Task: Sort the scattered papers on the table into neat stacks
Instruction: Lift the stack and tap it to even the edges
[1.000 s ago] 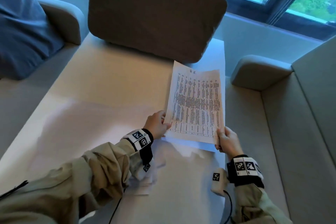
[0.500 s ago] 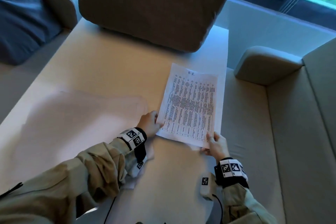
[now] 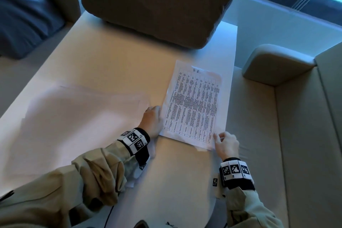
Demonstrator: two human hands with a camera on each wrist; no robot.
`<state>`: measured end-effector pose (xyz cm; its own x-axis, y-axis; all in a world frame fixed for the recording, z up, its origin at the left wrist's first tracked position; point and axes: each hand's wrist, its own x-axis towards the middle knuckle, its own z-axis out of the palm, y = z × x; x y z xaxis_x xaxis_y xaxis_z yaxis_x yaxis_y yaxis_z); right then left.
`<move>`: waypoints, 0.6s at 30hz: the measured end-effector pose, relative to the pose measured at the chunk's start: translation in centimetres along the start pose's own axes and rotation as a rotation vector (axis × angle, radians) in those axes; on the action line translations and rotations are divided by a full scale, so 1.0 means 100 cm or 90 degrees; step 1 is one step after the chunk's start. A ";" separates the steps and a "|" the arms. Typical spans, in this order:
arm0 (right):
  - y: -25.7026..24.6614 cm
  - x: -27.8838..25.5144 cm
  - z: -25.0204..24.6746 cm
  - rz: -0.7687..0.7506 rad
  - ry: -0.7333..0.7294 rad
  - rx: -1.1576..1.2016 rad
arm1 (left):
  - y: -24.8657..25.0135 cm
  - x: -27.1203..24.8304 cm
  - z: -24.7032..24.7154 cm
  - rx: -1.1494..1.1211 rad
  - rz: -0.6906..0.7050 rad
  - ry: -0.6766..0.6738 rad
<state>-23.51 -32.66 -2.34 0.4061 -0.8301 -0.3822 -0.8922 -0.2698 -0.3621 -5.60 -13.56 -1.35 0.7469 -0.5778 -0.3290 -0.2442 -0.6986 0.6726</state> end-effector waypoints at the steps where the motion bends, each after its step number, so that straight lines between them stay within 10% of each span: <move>1: -0.001 0.000 -0.001 -0.006 0.015 0.006 | 0.001 0.000 0.000 -0.007 -0.003 0.002; 18: -0.018 -0.006 0.000 0.002 0.005 0.038 | 0.011 -0.004 0.007 -0.051 -0.034 0.003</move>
<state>-22.17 -31.69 -1.49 0.4020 -0.8347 -0.3765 -0.8799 -0.2383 -0.4112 -6.63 -14.37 -1.00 0.7605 -0.5383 -0.3631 -0.1540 -0.6927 0.7046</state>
